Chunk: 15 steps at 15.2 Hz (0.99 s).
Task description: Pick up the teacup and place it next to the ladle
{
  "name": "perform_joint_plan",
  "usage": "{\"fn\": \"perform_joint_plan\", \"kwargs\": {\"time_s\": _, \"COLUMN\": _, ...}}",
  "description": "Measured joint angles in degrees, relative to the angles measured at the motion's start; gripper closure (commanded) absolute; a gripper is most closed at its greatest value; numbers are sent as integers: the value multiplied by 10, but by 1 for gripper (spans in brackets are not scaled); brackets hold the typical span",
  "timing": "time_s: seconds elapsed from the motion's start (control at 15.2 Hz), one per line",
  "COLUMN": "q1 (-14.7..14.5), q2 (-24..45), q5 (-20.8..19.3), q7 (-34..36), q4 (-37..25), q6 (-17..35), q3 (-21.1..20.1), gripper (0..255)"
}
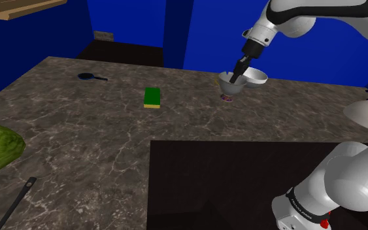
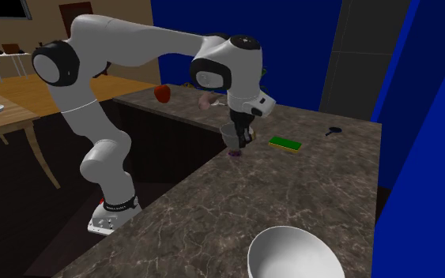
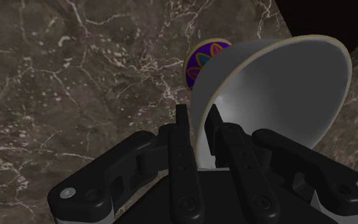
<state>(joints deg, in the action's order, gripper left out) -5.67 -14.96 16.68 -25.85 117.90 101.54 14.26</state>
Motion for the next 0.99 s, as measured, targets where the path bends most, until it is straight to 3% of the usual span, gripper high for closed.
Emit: {"fn": "perform_joint_plan", "kwargs": {"time_s": 0.99, "q1": -2, "q2": 8, "q5": -2, "q7": 30, "q4": -118, "q6": -106, "q3": 2, "gripper": 255}}
